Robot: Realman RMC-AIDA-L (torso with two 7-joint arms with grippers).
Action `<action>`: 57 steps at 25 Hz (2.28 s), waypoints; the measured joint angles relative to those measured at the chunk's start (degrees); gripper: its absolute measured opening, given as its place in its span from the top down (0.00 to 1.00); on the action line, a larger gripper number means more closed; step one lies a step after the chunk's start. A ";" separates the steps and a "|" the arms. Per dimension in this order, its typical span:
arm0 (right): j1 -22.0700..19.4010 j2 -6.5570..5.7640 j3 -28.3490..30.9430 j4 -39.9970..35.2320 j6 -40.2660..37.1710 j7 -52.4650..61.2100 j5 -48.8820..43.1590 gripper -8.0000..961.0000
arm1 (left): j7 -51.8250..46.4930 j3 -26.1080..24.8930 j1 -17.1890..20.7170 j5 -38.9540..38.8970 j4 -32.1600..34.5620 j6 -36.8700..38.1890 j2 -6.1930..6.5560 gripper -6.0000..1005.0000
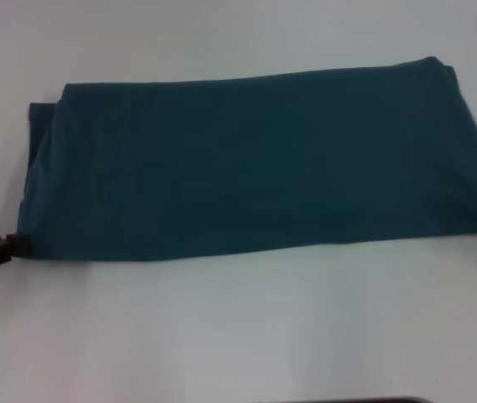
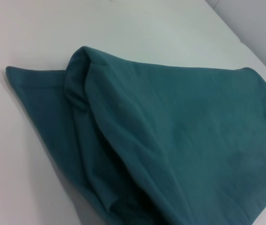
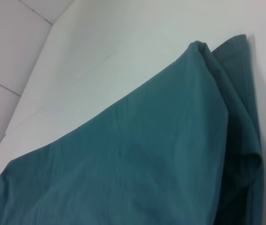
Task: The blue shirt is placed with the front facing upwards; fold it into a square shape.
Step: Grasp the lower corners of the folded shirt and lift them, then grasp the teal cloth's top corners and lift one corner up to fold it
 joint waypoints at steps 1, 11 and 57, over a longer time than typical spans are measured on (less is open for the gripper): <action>0.00 0.00 0.00 0.00 0.00 0.00 0.00 0.97 | 0.02 -0.02 -0.01 0.00 0.00 -0.03 0.00 0.98; 0.10 -0.15 0.17 0.16 -0.50 -0.03 0.00 0.97 | 0.00 -0.06 -0.89 0.00 0.00 -0.51 -0.06 0.98; 5.68 -2.59 3.32 -0.29 0.83 -4.48 2.41 0.24 | -3.58 -6.20 -4.42 0.03 1.38 -3.63 -0.56 0.47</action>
